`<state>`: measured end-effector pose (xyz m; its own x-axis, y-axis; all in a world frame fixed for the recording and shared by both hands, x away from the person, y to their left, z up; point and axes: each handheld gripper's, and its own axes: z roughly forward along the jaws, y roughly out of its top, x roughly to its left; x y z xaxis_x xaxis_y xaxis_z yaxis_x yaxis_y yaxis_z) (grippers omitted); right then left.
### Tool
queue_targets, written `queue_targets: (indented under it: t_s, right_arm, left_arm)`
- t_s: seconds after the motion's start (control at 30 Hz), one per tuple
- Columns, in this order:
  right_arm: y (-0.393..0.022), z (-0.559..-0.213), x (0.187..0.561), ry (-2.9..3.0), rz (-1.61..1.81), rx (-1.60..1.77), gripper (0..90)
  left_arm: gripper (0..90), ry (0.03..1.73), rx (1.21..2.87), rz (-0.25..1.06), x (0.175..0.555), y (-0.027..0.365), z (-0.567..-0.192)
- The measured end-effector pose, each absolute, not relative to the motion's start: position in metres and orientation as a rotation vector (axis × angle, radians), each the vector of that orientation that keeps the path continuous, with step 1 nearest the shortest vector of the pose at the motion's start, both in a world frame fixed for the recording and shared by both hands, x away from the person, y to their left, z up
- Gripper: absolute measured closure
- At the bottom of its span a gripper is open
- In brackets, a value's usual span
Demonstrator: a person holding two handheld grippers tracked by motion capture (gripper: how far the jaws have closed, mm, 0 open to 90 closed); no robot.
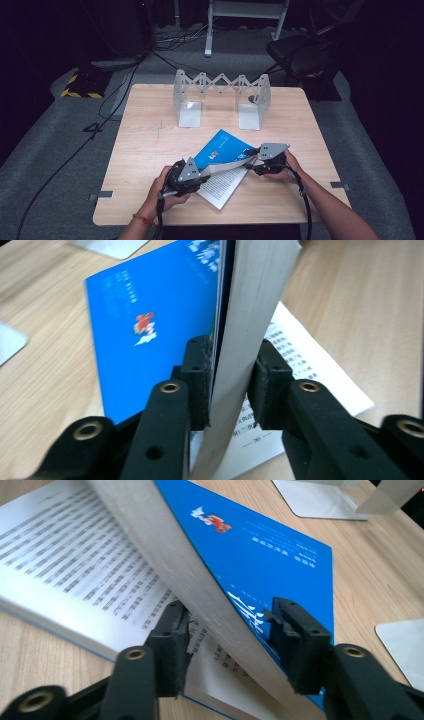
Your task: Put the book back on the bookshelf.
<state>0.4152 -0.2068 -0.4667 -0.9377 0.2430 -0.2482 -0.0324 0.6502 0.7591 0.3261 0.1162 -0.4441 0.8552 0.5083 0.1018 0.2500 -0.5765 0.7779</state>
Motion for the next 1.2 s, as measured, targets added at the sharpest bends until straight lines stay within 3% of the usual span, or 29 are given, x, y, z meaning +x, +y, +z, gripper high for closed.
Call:
queue_targets:
  t_s: [0.33, 0.53, 0.63, 0.7, 0.77, 0.87, 1.03, 1.2]
  right_arm:
    - [-0.183, -0.467, 0.405, 2.509, 1.132, 0.149, 63.5]
    - [-0.179, -0.464, 0.403, 2.510, 1.093, 0.146, 63.6]
    - [-0.177, -0.461, 0.403, 2.514, 1.077, 0.158, 63.4]
    - [-0.177, -0.460, 0.402, 2.516, 1.068, 0.160, 63.4]
    - [-0.176, -0.460, 0.402, 2.517, 1.061, 0.153, 63.1]
    - [-0.175, -0.462, 0.402, 2.518, 1.052, 0.146, 61.6]
    - [-0.183, -0.466, 0.411, 2.536, 1.166, 0.211, 48.8]
    - [-0.191, -0.472, 0.418, 2.512, 1.175, 0.219, 46.0]
  left_arm:
    - [57.2, 0.692, 2.216, 0.456, 0.335, 0.136, -0.444]
    - [47.6, 0.690, 2.287, 0.581, 0.316, 0.105, -0.444]
    - [45.5, 0.691, 2.260, 0.578, 0.313, 0.092, -0.441]
    - [46.1, 0.681, 2.260, 0.578, 0.313, 0.088, -0.440]
    - [62.1, 0.674, 2.258, 0.604, 0.313, 0.084, -0.440]
    - [68.0, 0.645, 2.275, 0.589, 0.317, 0.087, -0.440]
    - [69.5, 0.653, 2.231, 0.499, 0.321, 0.097, -0.446]
    - [69.7, 0.655, 2.205, 0.461, 0.325, 0.107, -0.448]
